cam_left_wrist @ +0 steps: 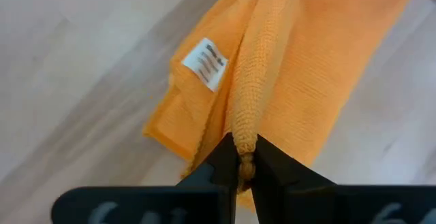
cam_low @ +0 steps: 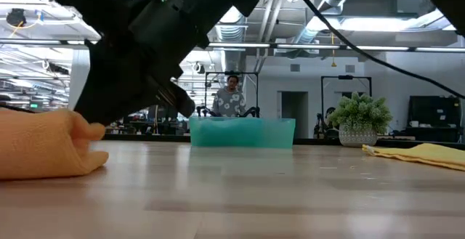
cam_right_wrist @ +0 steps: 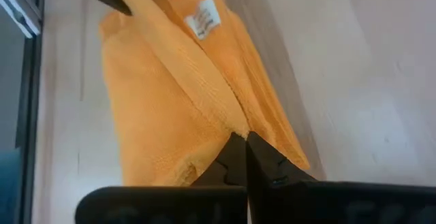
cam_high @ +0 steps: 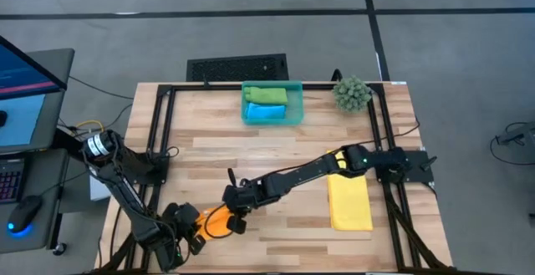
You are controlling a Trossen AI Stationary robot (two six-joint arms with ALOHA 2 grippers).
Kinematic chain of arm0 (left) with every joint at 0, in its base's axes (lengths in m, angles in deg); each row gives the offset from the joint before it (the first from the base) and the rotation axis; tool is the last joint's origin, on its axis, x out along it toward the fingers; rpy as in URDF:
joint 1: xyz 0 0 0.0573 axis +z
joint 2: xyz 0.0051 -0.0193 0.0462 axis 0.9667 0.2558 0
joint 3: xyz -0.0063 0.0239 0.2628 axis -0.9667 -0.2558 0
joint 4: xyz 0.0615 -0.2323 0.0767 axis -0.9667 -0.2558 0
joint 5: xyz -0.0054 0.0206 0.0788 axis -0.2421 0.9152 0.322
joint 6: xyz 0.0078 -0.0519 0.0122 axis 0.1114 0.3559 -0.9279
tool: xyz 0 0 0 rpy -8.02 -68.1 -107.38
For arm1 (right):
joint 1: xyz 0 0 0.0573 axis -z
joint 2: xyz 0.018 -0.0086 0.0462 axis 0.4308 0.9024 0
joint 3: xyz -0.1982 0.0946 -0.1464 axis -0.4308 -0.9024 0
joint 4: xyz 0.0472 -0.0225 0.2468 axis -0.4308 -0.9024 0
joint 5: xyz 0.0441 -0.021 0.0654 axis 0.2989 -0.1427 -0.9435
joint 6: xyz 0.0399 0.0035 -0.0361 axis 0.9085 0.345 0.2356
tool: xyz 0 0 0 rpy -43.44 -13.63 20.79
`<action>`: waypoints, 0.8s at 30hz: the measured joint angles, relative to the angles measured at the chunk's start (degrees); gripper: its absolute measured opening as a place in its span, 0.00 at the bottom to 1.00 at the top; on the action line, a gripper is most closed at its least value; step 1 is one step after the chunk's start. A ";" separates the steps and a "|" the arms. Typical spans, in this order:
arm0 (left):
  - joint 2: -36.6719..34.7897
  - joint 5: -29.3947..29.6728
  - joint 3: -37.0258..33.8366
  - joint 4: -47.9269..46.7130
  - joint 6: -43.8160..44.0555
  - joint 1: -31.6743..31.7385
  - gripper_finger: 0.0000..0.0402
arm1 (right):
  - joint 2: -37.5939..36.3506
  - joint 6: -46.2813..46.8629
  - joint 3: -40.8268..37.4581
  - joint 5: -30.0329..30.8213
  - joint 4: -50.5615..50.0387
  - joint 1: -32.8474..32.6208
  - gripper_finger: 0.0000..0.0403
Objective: Roll microfiber towels into tight, uniform cylinder then place into a basket
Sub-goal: Roll the orange towel
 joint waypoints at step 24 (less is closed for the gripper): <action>0.02 -3.79 0.74 -4.77 -9.78 1.26 0.25 | 0.01 3.04 -0.15 0.98 -5.11 1.15 0.35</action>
